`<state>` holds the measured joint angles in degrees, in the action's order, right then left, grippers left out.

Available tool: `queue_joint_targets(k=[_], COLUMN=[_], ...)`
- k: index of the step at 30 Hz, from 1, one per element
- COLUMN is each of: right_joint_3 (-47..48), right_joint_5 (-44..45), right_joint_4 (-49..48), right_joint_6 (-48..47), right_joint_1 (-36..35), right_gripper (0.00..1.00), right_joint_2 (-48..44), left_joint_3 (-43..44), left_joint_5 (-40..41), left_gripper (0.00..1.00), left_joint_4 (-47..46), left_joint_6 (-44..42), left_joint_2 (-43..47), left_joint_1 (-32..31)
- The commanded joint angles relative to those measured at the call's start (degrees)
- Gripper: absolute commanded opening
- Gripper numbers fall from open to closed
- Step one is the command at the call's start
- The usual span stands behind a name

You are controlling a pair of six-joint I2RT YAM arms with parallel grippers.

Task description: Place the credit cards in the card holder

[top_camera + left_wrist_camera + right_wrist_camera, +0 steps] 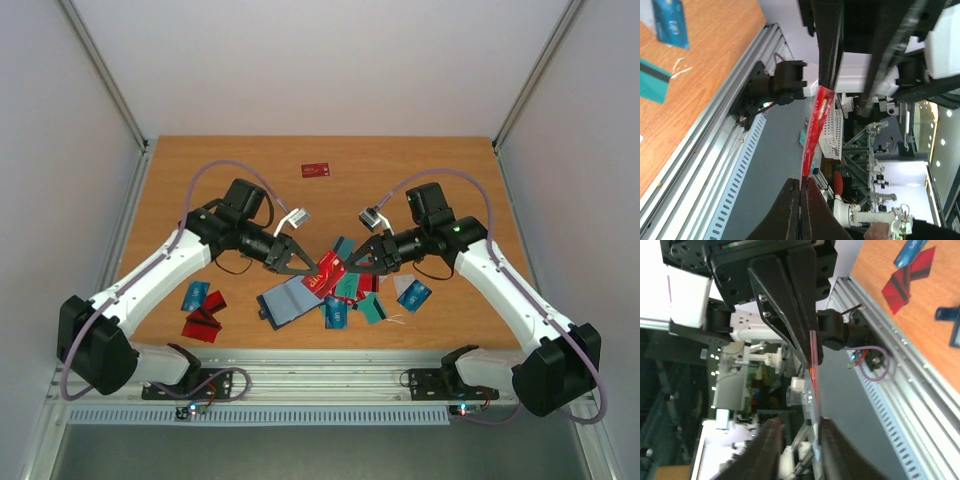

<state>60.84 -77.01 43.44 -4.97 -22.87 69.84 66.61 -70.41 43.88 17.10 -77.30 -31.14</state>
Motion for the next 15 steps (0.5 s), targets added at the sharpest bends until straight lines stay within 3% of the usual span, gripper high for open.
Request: queue_joint_targets(k=[1,3,5,10,15], right_joint_3=[2.5,2.2,1.3,-1.5,-0.8], right_joint_5=[2.5,5.9,8.8,13.8,17.1], right_joint_4=[1.9,1.7,-0.4,-8.1,-10.7], right_joint_6=[-2.1,-1.6,0.7,8.7,9.7], right_joint_1=[-0.9,-0.9,-0.9,-1.0,-2.5], right_gripper=[0.38,0.48,0.50,0.49,0.48], right_joint_2=[1.7,2.6,3.9,8.1,13.4], left_joint_3=[-5.3,-8.8,-13.6,-27.0,-33.0], left_joint_5=[7.7,13.5,19.9,33.8,45.1], left_gripper=[0.00,0.00,0.00,0.00,0.00], left_joint_4=[-9.5,-11.8,-14.0,-18.6,-13.4], left_joint_6=[9.0,12.7,17.0,29.9,35.2], left_joint_2=[3.1,5.8,8.9,16.4,24.0], left_joint_1=[0.0,0.0,0.1,0.1,0.1])
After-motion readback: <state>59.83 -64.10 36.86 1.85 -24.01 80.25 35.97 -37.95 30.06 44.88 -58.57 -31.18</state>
